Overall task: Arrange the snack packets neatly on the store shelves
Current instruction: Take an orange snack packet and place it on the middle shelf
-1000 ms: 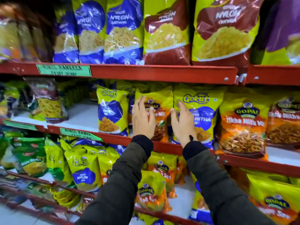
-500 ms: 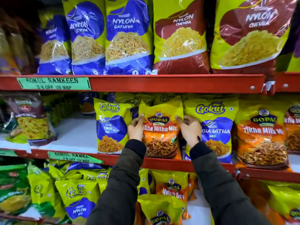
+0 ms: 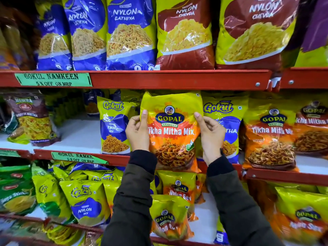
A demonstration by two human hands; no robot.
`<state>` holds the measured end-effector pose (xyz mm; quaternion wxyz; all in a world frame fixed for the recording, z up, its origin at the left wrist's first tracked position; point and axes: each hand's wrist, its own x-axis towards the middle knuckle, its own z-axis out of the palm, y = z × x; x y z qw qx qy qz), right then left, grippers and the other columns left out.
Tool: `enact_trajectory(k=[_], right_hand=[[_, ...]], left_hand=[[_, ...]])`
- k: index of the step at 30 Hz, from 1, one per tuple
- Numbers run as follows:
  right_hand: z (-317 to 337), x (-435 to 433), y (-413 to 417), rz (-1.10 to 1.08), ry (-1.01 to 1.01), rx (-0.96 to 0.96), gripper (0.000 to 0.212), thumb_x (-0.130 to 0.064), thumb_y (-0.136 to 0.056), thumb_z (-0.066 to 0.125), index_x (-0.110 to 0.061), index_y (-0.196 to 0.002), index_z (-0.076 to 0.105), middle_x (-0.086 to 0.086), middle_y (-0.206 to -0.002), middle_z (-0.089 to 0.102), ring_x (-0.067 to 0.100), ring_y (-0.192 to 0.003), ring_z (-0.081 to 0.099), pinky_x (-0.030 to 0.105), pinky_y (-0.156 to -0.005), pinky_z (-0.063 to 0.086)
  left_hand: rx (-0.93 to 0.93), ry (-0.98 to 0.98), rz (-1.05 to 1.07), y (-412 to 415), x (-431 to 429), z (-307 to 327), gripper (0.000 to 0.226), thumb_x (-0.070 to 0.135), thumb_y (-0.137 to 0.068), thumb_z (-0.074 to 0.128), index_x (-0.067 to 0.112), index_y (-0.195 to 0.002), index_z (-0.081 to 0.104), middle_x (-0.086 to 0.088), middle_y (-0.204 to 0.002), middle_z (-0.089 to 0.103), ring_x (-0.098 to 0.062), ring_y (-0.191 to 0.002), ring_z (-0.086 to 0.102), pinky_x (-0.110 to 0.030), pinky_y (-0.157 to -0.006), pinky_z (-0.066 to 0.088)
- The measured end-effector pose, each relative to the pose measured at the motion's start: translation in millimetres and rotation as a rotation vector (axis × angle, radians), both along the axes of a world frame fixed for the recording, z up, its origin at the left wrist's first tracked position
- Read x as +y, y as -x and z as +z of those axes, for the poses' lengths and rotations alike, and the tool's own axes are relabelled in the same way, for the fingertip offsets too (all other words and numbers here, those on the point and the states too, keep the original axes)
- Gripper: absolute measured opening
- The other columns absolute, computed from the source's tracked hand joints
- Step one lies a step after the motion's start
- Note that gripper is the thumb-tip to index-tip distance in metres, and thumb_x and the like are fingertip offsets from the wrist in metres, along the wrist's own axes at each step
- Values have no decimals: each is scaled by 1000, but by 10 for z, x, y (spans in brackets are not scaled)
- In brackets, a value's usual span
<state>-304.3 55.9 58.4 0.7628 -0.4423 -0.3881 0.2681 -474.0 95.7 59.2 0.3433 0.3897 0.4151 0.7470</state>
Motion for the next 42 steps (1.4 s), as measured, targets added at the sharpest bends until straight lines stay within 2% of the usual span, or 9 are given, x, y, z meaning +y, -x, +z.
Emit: enact_trajectory(k=[2, 6, 9, 12, 15, 19, 22, 35, 42], right_hand=[[-34, -190, -118, 9, 1, 49, 18, -41, -78, 78, -23, -78, 77, -2, -76, 73, 13, -77, 62, 34, -75, 50], [-103, -684, -566, 59, 42, 145, 46, -57, -63, 82, -18, -87, 80, 8, -90, 77, 20, -86, 66, 46, -87, 53], [-181, -964, -912, 53, 64, 163, 33, -51, -67, 82, -22, -83, 80, 9, -91, 78, 23, -86, 67, 45, -85, 54], [-257, -1254, -1322, -14, 28, 201, 15, -35, -83, 76, -20, -80, 81, 10, -101, 77, 6, -79, 58, 24, -76, 49], [-334, -1542, -1718, -82, 27, 207, 13, -24, -87, 74, -14, -81, 78, -16, -65, 72, -5, -64, 50, 15, -66, 43], [-467, -1849, -2124, -62, 65, 239, 25, -26, -83, 78, -1, -84, 75, 10, -84, 69, 17, -81, 58, 31, -76, 49], [-517, -2019, -2327, -55, 95, 247, 21, -27, -82, 79, -6, -79, 78, 13, -86, 73, 21, -84, 62, 41, -81, 54], [-551, -2286, -2738, -97, 72, 248, 18, -24, -85, 76, -6, -81, 78, 4, -75, 75, 22, -78, 65, 37, -77, 55], [-455, -2105, -3212, -165, 59, 196, 28, -35, -79, 80, -8, -74, 74, 11, -82, 65, 22, -77, 56, 39, -81, 53]], left_hand=[[-20, 40, -41, -108, -189, -11, 28, 40, -90, 69, 12, -85, 66, -6, -66, 47, -16, -66, 42, -31, -69, 42], [-97, 161, -228, -499, -622, -65, 38, 39, -82, 77, 11, -107, 76, -4, -89, 77, -20, -94, 70, -45, -99, 56], [-114, 196, -297, -840, -879, -105, 17, 35, -87, 73, 19, -90, 79, -8, -88, 78, -21, -92, 69, -43, -94, 56], [-158, 210, -286, -1262, -1180, -199, 20, 37, -86, 73, 21, -76, 81, -1, -75, 74, -19, -90, 60, -40, -87, 51], [-202, 234, -265, -1613, -1454, -357, 23, 34, -81, 80, 25, -60, 77, 0, -66, 61, -20, -86, 51, -40, -81, 44], [-268, 261, -281, -1914, -1741, -448, 40, 19, -77, 81, 26, -41, 66, 0, -65, 60, -21, -78, 52, -42, -76, 45], [-293, 299, -316, -2091, -1884, -492, 32, 18, -76, 82, 21, -46, 70, 0, -62, 70, -24, -77, 63, -43, -79, 54], [-250, 330, -359, -2488, -2039, -517, 19, 24, -71, 84, 17, -57, 72, -12, -83, 76, -34, -91, 74, -50, -90, 58], [-146, 281, -468, -2918, -1804, -325, 26, 25, -75, 84, 18, -53, 73, -13, -86, 73, -26, -88, 66, -43, -87, 55]])
